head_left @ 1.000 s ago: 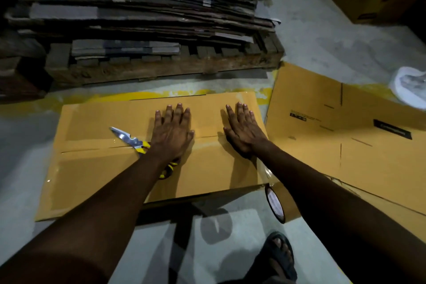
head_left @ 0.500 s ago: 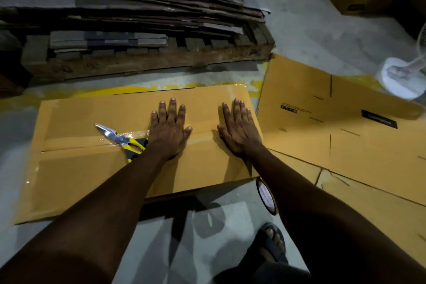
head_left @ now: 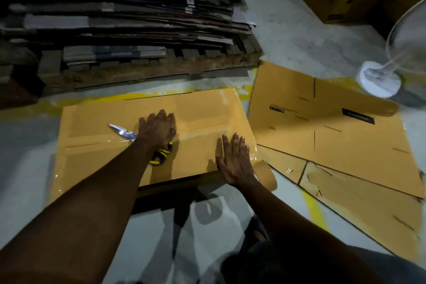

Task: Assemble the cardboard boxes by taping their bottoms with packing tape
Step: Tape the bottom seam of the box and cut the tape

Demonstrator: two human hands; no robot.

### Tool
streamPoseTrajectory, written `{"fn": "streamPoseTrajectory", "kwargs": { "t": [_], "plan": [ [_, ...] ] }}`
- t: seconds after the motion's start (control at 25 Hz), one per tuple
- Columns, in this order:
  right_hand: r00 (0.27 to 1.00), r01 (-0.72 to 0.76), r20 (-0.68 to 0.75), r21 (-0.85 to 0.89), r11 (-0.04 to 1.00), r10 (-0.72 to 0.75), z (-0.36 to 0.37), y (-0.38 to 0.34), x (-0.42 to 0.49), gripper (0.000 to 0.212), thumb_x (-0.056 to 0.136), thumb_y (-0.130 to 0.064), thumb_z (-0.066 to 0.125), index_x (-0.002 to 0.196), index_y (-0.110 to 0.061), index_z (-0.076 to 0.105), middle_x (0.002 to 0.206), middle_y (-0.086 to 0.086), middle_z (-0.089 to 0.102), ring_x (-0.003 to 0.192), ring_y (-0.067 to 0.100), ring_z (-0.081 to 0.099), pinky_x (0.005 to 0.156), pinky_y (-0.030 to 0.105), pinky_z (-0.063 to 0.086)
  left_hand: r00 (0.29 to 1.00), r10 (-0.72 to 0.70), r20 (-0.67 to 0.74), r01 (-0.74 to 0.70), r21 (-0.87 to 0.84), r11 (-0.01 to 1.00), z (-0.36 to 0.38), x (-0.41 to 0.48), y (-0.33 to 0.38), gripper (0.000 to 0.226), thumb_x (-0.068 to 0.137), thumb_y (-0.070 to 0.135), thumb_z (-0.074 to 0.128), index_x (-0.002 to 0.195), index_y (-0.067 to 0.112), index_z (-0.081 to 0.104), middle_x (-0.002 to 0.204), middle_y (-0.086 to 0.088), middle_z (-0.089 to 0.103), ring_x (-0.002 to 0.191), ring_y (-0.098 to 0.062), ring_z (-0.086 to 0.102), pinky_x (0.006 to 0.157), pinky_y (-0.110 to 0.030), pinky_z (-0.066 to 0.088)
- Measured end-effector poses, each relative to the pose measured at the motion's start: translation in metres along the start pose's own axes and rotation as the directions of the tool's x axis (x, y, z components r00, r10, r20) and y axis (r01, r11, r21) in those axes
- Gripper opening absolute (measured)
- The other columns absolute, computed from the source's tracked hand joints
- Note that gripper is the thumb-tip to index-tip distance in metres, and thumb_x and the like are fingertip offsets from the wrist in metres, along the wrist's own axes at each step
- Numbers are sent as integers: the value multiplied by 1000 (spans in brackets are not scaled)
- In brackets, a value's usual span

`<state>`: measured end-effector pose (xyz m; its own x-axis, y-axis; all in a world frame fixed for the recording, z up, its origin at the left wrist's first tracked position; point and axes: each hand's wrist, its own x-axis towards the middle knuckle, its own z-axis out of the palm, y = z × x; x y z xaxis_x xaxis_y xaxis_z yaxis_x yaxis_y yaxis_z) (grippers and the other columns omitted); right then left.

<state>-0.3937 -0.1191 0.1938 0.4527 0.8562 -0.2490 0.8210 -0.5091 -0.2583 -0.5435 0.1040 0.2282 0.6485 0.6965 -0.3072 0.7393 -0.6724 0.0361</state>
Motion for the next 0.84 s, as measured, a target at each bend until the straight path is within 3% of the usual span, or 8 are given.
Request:
{"fn": "streamPoseTrajectory", "kwargs": {
  "t": [0.12, 0.24, 0.32, 0.4, 0.56, 0.68, 0.76, 0.84],
  "plan": [
    [998, 56, 23, 45, 997, -57, -1, -41, 3, 88, 83, -59, 1, 156, -13, 15, 161, 23, 12, 148, 45, 9, 119, 54, 11, 946, -282, -162, 252, -184, 950, 12, -44, -22, 50, 86, 38, 59, 128, 15, 47, 131, -20, 39, 117, -45, 42, 88, -53, 45],
    [978, 208, 18, 20, 978, -208, 8, -97, 19, 74, 90, -50, 16, 148, -9, 35, 151, 21, 36, 139, 45, 30, 113, 54, 28, 850, -526, -20, 456, -471, 755, 20, -74, -35, 65, 86, 38, 64, 136, 9, 36, 131, -28, 40, 115, -49, 46, 89, -51, 45],
    [961, 277, 14, -30, 961, -276, 10, -132, 28, 59, 95, -42, 36, 145, -10, 38, 144, 17, 44, 131, 42, 39, 104, 50, 37, 846, -526, 87, 482, -547, 684, 25, -77, -42, 65, 82, 30, 70, 134, 5, 41, 124, -26, 54, 115, -44, 53, 90, -44, 46],
    [959, 285, 4, -38, 958, -285, 8, -154, 33, 56, 94, -34, 50, 144, -13, 38, 135, 16, 49, 120, 39, 45, 93, 48, 42, 859, -494, 136, 478, -560, 677, 28, -73, -45, 47, 77, 26, 72, 116, 6, 59, 110, -20, 67, 105, -38, 62, 85, -38, 50],
    [986, 96, 100, 315, 944, -134, -9, -152, 44, 56, 93, -25, 57, 144, -10, 40, 132, 21, 43, 116, 42, 50, 96, 44, 45, 825, -506, 253, 537, -629, 562, 34, -62, -30, 33, 61, 36, 64, 84, 13, 69, 86, -12, 73, 83, -31, 70, 76, -36, 58],
    [977, -26, 194, 500, 865, -83, -39, -122, 48, 47, 88, -26, 69, 130, -8, 57, 126, 19, 59, 112, 34, 59, 80, 25, 44, 866, -444, 228, 459, -714, 529, 24, -68, 16, 22, 71, 28, 65, 87, 14, 68, 91, -12, 71, 88, -31, 67, 77, -34, 56],
    [964, -87, 261, 505, 859, -56, -67, -95, 47, 39, 85, -23, 72, 119, -8, 62, 112, 15, 65, 102, 29, 62, 71, 26, 41, 891, -415, 182, 386, -784, 486, 13, -74, 59, 15, 80, 16, 63, 95, 14, 64, 99, -13, 69, 96, -32, 63, 79, -32, 50],
    [918, -125, 388, 474, 872, -80, -95, -54, 44, 27, 84, -12, 70, 108, -4, 62, 91, 14, 62, 82, 29, 59, 66, 34, 45, 910, -389, 141, 309, -857, 413, 5, -75, 107, 16, 82, 11, 62, 96, 19, 60, 91, -9, 67, 93, -30, 62, 74, -29, 45]
  ]
}}
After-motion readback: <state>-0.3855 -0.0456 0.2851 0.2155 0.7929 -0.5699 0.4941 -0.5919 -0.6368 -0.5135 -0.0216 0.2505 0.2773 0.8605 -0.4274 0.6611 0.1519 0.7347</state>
